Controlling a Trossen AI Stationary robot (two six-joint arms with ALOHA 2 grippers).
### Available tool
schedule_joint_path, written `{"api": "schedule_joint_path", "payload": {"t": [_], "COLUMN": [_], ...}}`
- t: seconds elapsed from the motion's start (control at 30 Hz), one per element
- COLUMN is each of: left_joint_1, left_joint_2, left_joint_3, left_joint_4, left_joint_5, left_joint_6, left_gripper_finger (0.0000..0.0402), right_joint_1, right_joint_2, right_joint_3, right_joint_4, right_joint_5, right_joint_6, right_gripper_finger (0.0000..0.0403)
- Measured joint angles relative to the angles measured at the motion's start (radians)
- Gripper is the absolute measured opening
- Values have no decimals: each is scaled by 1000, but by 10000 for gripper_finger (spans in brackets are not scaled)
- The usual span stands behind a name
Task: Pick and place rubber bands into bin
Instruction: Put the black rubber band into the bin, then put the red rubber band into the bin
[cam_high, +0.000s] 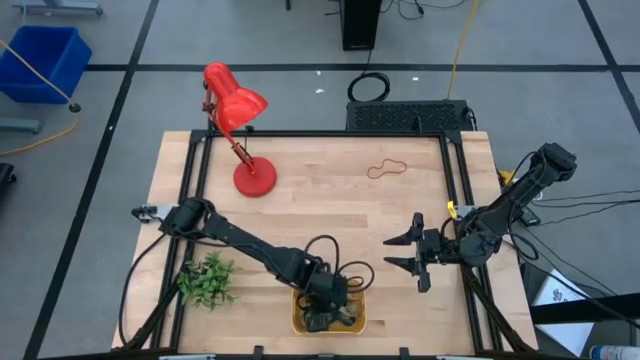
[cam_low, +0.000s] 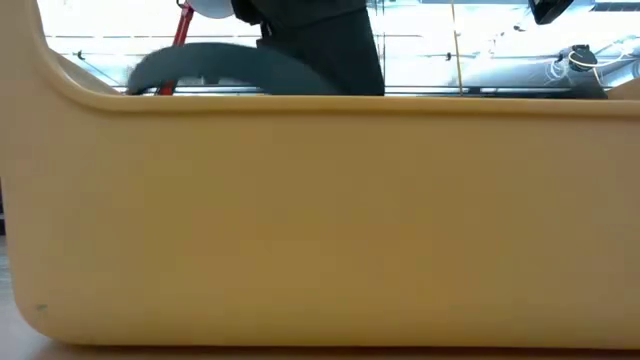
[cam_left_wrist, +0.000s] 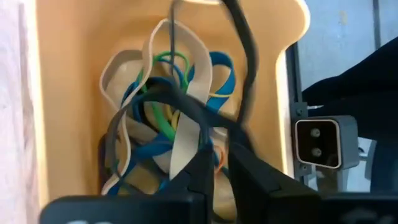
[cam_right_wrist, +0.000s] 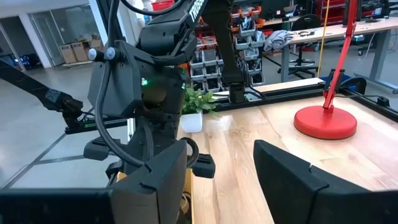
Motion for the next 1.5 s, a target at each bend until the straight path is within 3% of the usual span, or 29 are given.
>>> {"api": "schedule_joint_path", "payload": {"t": [0.2, 0.4, 0.63, 0.93, 1.23, 1.5], "left_joint_1": [1, 10, 23, 25, -33, -34], "left_joint_2": [0, -5, -78, -230, -423, -580], "left_joint_3": [0, 0, 0, 0, 0, 0], "left_joint_4": [-84, -198, -204, -204, -218, -275], "left_joint_5": [0, -17, -50, -141, -323, -363], "left_joint_6": [3, 11, 31, 70, 161, 254], "left_gripper_finger": [84, 87, 88, 88, 88, 88], "right_joint_1": [0, 0, 0, 0, 0, -28], "right_joint_2": [0, 0, 0, 0, 0, 0], "right_joint_3": [0, 0, 0, 0, 0, 0], "right_joint_4": [0, 0, 0, 0, 0, 7], "right_joint_5": [0, 0, 0, 1, 3, 5], "right_joint_6": [-1, -1, -2, -17, -73, -126], "right_gripper_finger": [180, 180, 180, 180, 180, 180]}}
